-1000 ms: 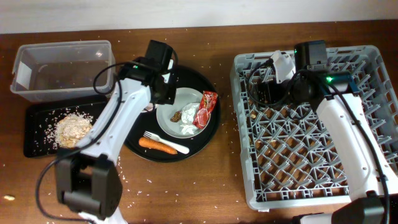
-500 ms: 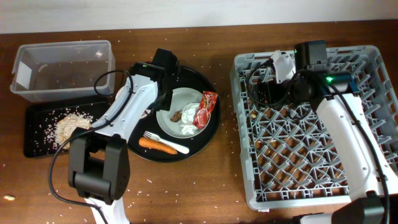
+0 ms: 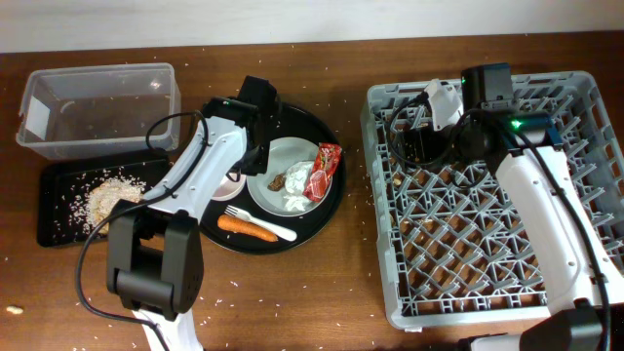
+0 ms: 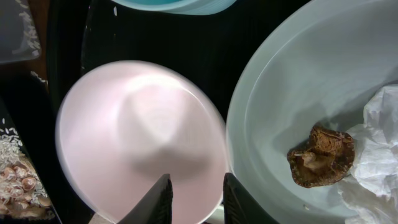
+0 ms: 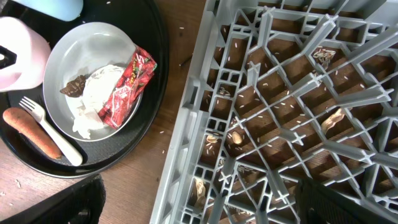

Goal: Sort waste into correct bins and load items into the dishwasher rack
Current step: 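Set the emptied pink bowl back on the round tray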

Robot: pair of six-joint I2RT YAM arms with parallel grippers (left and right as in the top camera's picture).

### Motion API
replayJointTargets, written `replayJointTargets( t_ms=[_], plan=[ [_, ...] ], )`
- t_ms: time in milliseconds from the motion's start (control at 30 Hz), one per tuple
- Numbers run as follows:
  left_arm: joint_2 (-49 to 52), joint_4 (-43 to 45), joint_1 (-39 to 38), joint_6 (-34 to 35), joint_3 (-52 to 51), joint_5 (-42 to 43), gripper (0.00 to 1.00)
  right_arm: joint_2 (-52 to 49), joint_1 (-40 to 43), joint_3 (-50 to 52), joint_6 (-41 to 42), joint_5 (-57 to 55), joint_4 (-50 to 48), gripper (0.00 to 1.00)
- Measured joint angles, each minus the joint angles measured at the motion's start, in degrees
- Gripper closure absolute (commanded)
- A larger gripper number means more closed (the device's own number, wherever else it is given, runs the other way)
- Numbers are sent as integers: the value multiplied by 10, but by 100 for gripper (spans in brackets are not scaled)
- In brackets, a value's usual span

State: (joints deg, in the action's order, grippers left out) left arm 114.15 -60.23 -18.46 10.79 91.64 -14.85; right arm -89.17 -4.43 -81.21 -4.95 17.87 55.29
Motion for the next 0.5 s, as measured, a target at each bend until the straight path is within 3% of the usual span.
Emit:
replayJointTargets(
  t_ms=[133, 333, 500],
  plan=[
    [1, -18, 0, 1, 13, 1, 59, 0, 0, 0, 0, 0, -1, 4],
    [7, -86, 0, -5, 233, 0, 48, 0, 0, 0, 0, 0, -15, 4],
    [7, -66, 6, -32, 251, 0, 35, 0, 0, 0, 0, 0, -16, 3]
  ],
)
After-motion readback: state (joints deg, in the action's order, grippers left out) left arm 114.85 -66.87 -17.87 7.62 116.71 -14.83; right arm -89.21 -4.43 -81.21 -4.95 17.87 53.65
